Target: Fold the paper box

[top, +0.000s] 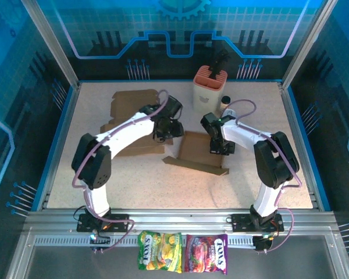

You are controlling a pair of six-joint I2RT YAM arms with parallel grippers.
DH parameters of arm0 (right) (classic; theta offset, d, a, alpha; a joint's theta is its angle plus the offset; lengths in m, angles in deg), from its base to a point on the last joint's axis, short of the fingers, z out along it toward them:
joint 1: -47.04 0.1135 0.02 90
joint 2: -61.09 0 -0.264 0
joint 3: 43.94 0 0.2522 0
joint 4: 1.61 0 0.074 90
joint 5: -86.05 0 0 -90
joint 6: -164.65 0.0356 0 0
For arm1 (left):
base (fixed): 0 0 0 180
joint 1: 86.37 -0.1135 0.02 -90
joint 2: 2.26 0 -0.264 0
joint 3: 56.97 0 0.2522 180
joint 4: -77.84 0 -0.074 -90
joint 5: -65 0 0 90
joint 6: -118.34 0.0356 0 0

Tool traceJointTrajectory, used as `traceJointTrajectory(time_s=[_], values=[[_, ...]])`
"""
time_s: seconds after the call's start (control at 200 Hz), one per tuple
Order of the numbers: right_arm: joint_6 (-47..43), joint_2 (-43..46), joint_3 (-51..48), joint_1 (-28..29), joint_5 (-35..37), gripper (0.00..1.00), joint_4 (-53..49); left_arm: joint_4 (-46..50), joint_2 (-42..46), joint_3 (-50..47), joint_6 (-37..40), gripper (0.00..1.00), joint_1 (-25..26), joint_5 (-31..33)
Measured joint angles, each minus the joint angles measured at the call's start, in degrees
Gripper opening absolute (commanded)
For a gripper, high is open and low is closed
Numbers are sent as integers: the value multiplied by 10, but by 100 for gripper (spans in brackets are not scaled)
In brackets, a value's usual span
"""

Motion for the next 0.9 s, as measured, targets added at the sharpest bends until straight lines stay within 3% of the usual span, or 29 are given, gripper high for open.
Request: traceJointTrajectory(time_s=[0.175, 0.36, 0.59, 0.76, 0.9], values=[[68, 4, -19, -27, -40, 0, -8, -21, 91, -37, -10, 44, -76, -3], [171, 26, -37, -49, -82, 0, -31, -35, 168, -164, -10, 36, -126, -26], [304, 28, -43, -76, -145, 0, -58, -61, 195, -316, -24, 32, -98, -110], [403, 32, -59, -63, -202, 0, -50, -135, 190, -337, -65, 33, -28, -160], [478, 33, -63, -29, -239, 0, -34, -223, 159, -337, -111, 33, -6, -184]])
